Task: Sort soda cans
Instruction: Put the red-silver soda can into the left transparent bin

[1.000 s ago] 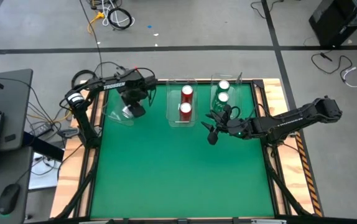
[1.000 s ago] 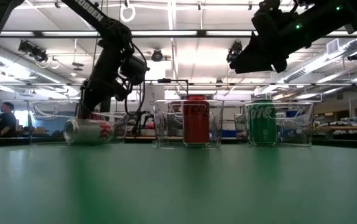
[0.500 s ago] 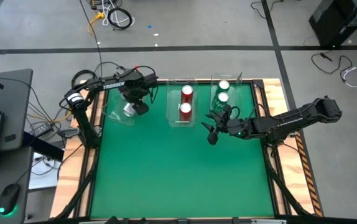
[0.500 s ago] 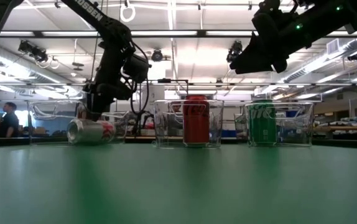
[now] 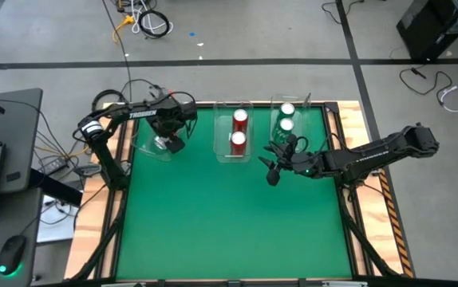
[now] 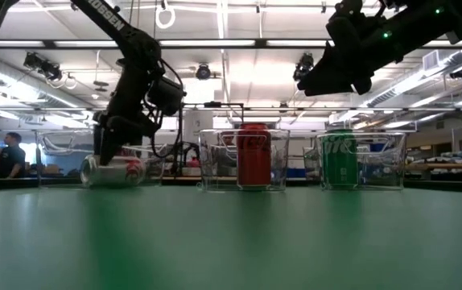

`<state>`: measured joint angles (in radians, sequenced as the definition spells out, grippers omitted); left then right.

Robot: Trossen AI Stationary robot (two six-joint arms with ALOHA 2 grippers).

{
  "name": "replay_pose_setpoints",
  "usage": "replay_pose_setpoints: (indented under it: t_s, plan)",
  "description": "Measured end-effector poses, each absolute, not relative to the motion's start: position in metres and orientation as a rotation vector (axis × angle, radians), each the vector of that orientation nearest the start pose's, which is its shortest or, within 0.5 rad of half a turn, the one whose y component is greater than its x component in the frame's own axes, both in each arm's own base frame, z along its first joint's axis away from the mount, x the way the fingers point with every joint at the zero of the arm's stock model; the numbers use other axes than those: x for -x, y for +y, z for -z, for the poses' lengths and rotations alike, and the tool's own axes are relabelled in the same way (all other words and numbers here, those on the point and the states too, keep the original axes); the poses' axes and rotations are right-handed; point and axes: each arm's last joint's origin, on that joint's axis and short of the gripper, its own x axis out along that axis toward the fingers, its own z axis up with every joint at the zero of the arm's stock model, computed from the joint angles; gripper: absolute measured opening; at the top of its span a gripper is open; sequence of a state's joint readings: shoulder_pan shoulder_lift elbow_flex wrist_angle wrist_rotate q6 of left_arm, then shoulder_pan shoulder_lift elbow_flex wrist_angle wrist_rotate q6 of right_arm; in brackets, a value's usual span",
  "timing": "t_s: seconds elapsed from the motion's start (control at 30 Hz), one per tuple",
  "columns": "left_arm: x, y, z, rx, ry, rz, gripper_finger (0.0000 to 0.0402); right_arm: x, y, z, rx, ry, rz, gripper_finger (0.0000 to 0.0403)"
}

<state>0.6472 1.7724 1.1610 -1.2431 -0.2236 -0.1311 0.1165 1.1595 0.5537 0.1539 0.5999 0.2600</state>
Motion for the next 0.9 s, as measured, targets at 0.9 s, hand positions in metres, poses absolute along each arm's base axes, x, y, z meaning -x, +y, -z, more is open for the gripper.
replay_pose_setpoints:
  t_s: [0.9]
  plan:
    - [-0.215, 0.194, -0.176, 0.452, 1.767, -0.634, 0.0292, -0.233, 0.012, -0.215, -0.103, 0.368, 0.49, 0.0224]
